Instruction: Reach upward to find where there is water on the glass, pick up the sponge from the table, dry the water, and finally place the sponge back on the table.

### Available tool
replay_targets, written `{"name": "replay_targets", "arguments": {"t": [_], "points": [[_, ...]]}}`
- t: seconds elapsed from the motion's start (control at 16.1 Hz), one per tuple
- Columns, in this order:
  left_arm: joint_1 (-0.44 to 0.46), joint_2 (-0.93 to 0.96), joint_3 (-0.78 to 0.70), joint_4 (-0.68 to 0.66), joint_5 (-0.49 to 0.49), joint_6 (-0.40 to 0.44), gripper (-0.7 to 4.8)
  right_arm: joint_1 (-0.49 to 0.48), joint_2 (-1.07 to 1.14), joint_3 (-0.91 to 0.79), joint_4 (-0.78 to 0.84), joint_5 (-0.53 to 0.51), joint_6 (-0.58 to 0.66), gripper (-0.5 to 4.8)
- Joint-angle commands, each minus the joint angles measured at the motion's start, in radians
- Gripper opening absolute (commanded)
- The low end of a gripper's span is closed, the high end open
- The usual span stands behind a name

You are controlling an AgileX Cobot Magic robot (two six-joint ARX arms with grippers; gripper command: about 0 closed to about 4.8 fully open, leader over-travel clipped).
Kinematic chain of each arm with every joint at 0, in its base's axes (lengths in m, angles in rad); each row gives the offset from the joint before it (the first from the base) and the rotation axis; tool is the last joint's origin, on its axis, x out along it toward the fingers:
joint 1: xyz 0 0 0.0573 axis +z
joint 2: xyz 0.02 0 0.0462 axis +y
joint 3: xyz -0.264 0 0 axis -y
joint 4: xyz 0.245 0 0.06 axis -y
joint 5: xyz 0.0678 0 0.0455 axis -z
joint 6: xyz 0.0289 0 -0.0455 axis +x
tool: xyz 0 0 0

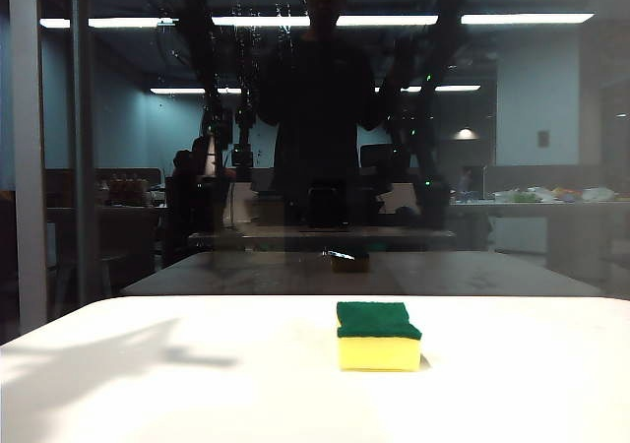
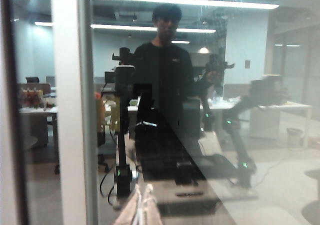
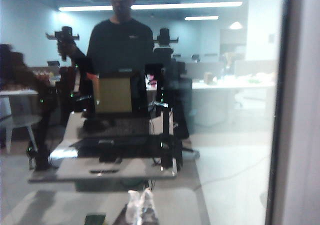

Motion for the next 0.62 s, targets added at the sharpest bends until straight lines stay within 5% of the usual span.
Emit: {"name": "replay_targets", "arguments": {"t": [0.06,0.44,0.62], "points": [[0.001,0.189,0.182,0.082,0.059,0.002,-0.01,0.0,0.211,0.235,-0.008,-0.055,0.003,-0.06],[0.001,0.517,0.504,0.036,0.074,0.002,-0.01,0.0,0.601,0.649,-0.08,-0.136,0.03,-0.05],[0.001,0.661,0.578,0.005,0.075,0.001,-0.01,0.0,0.792,0.829,-0.179,-0.198,0.066,0.91]]}}
